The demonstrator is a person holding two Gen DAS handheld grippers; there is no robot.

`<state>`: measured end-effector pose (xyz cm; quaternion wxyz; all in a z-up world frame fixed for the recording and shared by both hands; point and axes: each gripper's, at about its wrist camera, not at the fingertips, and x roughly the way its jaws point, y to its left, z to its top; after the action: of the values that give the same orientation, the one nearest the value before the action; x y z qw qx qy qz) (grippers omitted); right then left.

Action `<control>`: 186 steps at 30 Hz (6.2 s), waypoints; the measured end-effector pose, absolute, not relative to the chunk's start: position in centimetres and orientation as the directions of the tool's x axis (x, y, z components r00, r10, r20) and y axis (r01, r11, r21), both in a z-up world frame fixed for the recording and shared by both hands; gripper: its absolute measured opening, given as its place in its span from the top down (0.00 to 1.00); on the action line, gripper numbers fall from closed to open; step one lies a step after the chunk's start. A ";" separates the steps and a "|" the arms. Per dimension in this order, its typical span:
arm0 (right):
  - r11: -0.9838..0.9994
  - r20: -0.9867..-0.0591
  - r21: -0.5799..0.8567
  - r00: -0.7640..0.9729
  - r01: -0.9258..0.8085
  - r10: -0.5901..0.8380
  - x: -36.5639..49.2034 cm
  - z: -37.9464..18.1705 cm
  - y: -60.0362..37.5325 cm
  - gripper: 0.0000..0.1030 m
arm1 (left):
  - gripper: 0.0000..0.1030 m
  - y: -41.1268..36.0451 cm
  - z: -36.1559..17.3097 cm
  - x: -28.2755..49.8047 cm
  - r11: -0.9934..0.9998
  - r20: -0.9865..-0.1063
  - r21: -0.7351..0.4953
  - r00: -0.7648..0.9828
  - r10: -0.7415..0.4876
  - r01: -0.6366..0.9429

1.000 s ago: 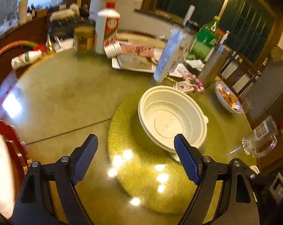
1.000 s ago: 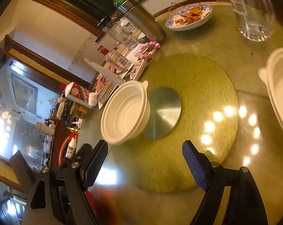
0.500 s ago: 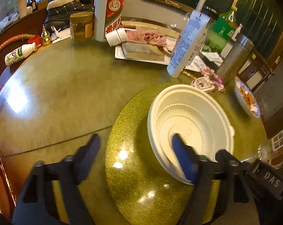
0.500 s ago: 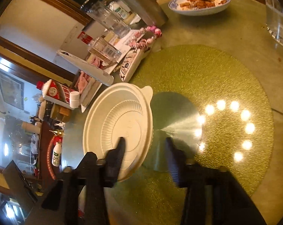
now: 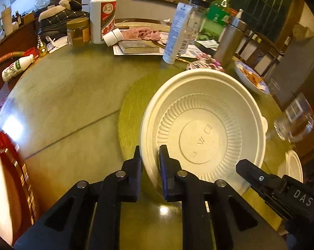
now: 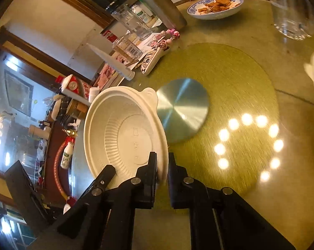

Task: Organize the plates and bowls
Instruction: 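Lift the cream ribbed bowl and carry it toward the dish stack, then lower the cream ribbed bowl beside the red dish stack with both tools, then set the cream ribbed bowl into the stacked white bowls and open both tools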

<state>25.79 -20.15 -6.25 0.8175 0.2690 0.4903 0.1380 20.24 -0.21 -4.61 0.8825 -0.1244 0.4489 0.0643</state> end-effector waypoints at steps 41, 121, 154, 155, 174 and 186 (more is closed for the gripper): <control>0.851 -0.692 0.523 0.564 -0.036 0.449 6.8 -5.1 -20.1 0.90 | 0.87 0.1 -3.8 4.5 0.981 -0.772 -0.154 0.634 -0.045 -0.119; 0.810 -0.654 0.476 0.478 -0.341 0.586 6.8 -0.7 -7.2 0.89 | 0.85 11.9 -0.5 -0.5 0.931 -0.720 -0.180 0.688 0.096 -0.319; 0.788 -0.685 0.447 0.405 -0.423 0.606 8.4 -0.7 0.4 0.89 | 0.84 17.0 -0.9 0.0 0.894 -0.740 -0.161 0.651 0.172 -0.419; 0.788 -0.685 0.447 0.405 -0.424 0.606 8.4 -0.6 0.5 0.89 | 0.84 17.0 -0.9 0.0 0.894 -0.740 -0.160 0.650 0.173 -0.419; 0.788 -0.692 0.437 0.398 -0.433 0.603 8.3 -0.3 1.6 0.89 | 0.84 17.5 -0.9 0.0 0.891 -0.742 -0.158 0.647 0.178 -0.426; 0.784 -0.693 0.439 0.390 -0.439 0.606 8.1 -0.1 2.1 0.89 | 0.84 17.9 -0.6 -0.4 0.887 -0.739 -0.159 0.647 0.185 -0.435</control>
<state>8.10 2.10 -0.10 0.8285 0.0925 0.4534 0.3154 -0.42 17.86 -0.58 0.8928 -0.1633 0.3824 0.1734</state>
